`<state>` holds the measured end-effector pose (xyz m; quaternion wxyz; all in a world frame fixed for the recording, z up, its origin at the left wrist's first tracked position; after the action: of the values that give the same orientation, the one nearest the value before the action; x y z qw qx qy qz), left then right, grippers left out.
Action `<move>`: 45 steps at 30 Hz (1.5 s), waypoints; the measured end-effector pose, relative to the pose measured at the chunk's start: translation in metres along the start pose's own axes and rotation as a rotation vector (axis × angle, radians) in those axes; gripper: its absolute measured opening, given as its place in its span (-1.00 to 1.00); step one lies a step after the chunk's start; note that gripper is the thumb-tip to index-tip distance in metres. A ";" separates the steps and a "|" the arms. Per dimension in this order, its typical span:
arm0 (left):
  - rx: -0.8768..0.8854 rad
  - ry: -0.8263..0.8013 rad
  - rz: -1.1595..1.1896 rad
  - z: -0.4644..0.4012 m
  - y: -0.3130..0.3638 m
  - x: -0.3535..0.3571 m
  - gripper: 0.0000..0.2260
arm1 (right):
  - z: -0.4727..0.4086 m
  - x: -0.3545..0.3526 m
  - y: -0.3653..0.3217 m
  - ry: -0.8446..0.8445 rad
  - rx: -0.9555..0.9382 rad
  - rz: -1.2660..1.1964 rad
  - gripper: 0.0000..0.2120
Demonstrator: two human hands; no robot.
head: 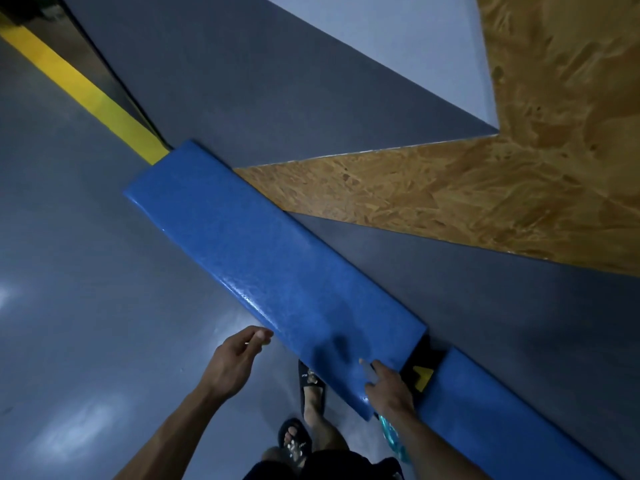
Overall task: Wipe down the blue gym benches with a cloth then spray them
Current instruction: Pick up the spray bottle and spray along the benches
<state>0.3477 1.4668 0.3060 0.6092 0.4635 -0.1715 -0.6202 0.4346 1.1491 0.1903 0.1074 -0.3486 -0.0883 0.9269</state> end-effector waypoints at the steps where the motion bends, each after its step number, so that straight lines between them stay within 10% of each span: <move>1: -0.003 0.004 0.004 -0.003 0.000 -0.001 -0.66 | 0.000 0.008 -0.003 -0.026 -0.028 0.029 -0.82; 22: -0.042 0.005 -0.008 -0.044 -0.023 -0.050 -0.78 | -0.044 -0.010 -0.134 0.007 -0.255 0.130 -0.95; 35: 0.003 -0.152 -0.074 -0.086 -0.016 -0.092 -0.75 | -0.063 -0.064 -0.093 0.278 0.184 -0.359 -0.81; 45: 0.038 -0.187 -0.115 -0.111 -0.028 -0.133 -0.81 | -0.055 -0.028 -0.144 0.227 0.115 -0.320 -0.86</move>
<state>0.3946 1.6326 0.2759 0.5452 0.4241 -0.2121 -0.6913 0.5108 1.2848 0.2014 0.2825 -0.4258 -0.0770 0.8561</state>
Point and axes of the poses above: each hand's wrist, its own z-axis away from the middle knuckle, its own x-axis out of the palm, y = z × x, the point moved 10 cm from there along -z, towards the middle knuckle, and after that the axes turned 3 degrees about x, right-handed, at the moved point
